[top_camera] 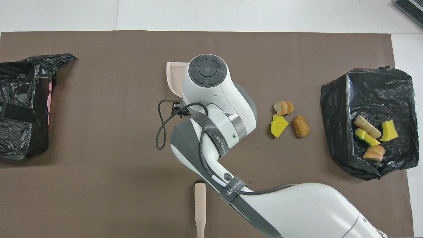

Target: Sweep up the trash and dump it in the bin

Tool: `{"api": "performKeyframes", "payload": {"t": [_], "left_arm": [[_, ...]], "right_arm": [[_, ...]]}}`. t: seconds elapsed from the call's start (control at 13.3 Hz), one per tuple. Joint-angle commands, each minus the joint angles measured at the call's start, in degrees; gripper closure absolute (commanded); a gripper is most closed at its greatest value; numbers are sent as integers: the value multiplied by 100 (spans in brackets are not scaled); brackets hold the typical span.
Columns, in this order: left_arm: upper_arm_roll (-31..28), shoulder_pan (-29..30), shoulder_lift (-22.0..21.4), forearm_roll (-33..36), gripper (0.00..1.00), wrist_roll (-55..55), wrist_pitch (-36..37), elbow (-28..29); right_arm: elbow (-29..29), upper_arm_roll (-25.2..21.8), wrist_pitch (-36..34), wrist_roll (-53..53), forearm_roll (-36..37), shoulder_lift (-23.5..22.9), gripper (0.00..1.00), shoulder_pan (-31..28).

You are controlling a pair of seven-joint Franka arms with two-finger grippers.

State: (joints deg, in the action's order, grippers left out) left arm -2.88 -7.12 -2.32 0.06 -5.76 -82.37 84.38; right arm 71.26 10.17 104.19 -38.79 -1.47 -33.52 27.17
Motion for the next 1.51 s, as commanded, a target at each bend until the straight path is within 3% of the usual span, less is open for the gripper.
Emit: {"api": "performKeyframes", "payload": {"t": [0.0, 0.38, 0.68, 0.83, 0.98, 1.43], "left_arm": [[-90, -61, -67, -76, 0, 30, 45, 87], [-11, -193, 143, -94, 0, 48, -489, 149], [7, -570, 530, -94, 0, 188, -1078, 114], [16, -711, 828, -85, 0, 372, -1246, 52], [16, -1027, 1049, -85, 0, 750, -1386, -53], [25, -1546, 1637, -146, 0, 1365, -2369, 34]], "right_arm": [[825, 90, -257, 47, -230, 827, 0, -116], [2845, 90, -584, -41, -784, 2585, 0, 120], [4875, 90, 258, -471, -1398, 3841, 0, 762], [5492, 90, 514, -498, -1767, 4229, 0, 851], [5775, 90, 576, -638, -1901, 4266, 0, 1183], [6469, 90, 2015, -1437, -1998, 3916, 0, 1966]]}}
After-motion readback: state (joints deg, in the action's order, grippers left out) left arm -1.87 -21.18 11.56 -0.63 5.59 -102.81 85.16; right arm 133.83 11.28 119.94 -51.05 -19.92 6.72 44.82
